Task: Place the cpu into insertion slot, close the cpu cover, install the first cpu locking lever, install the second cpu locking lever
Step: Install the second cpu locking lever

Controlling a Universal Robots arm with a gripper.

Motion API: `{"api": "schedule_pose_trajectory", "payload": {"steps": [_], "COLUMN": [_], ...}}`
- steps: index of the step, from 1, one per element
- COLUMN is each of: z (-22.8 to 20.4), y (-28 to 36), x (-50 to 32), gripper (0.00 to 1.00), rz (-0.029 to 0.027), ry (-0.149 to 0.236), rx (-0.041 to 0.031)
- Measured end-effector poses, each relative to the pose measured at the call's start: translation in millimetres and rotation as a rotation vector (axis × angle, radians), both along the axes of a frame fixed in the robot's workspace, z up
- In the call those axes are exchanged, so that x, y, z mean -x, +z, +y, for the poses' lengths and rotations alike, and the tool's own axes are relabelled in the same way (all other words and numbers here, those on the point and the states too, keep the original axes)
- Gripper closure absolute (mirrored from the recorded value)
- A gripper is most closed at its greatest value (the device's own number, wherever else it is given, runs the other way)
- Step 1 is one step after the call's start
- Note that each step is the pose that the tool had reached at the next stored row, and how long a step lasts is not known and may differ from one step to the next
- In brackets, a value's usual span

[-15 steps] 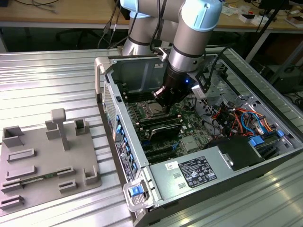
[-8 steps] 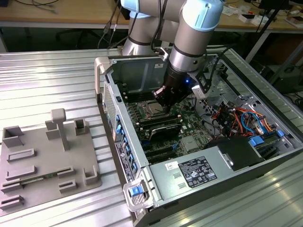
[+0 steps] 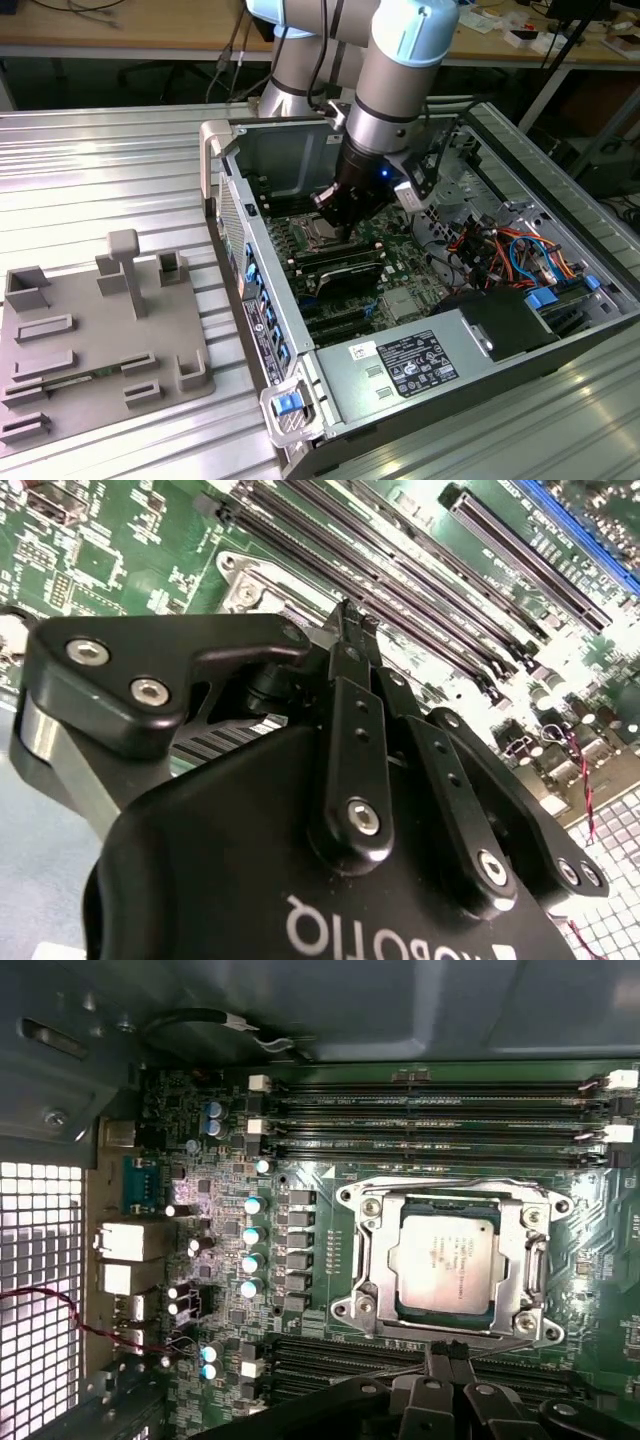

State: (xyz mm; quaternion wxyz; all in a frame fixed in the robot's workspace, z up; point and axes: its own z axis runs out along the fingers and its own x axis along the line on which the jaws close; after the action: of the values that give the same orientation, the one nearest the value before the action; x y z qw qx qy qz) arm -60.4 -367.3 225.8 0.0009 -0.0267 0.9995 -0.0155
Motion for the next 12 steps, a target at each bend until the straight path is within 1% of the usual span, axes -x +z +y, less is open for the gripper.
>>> {"api": "schedule_pose_trajectory", "payload": {"steps": [3, 6, 7, 9, 12], "z": [0.0, 0.1, 0.0, 0.0, 0.0], "y": [-0.1, -1.8, -4.1, -9.0, -11.0], "x": [7.2, 13.6, 17.8, 22.7, 30.4], "gripper": [0.89, 0.89, 0.89, 0.89, 0.89], "rz": [0.0002, 0.0, 0.0001, 0.0, 0.0001], "ry": [0.0, 0.0, 0.0, 0.0, 0.0], "rx": [0.0001, -0.0002, 0.0001, -0.0001, 0.0]}}
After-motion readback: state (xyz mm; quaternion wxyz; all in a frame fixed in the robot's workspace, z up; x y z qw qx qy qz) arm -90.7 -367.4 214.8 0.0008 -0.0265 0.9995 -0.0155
